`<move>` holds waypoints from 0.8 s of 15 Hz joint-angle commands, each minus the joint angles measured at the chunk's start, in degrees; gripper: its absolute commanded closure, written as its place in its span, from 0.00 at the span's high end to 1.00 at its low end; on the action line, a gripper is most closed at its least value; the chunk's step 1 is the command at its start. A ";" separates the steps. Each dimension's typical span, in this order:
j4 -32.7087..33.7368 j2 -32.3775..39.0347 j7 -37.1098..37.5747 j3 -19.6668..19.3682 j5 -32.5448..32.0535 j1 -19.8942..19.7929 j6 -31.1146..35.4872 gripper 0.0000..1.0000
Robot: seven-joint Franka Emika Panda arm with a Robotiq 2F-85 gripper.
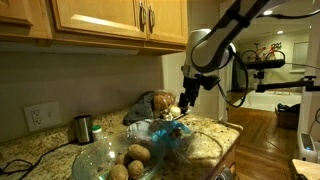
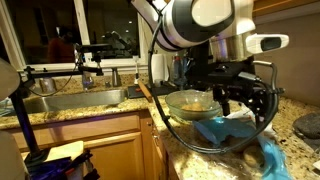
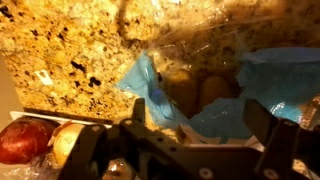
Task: Pick a potato from the bag and place it in the glass basin
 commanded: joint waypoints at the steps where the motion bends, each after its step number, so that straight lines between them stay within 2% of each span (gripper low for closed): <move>1: 4.00 3.65 -6.17 -0.47 5.06 -0.26 -1.92 1.00; 7: 8.74 8.34 -13.79 0.11 10.01 -1.77 -5.76 1.00; 12: 11.98 11.11 -16.62 0.28 10.86 -3.00 -9.65 1.00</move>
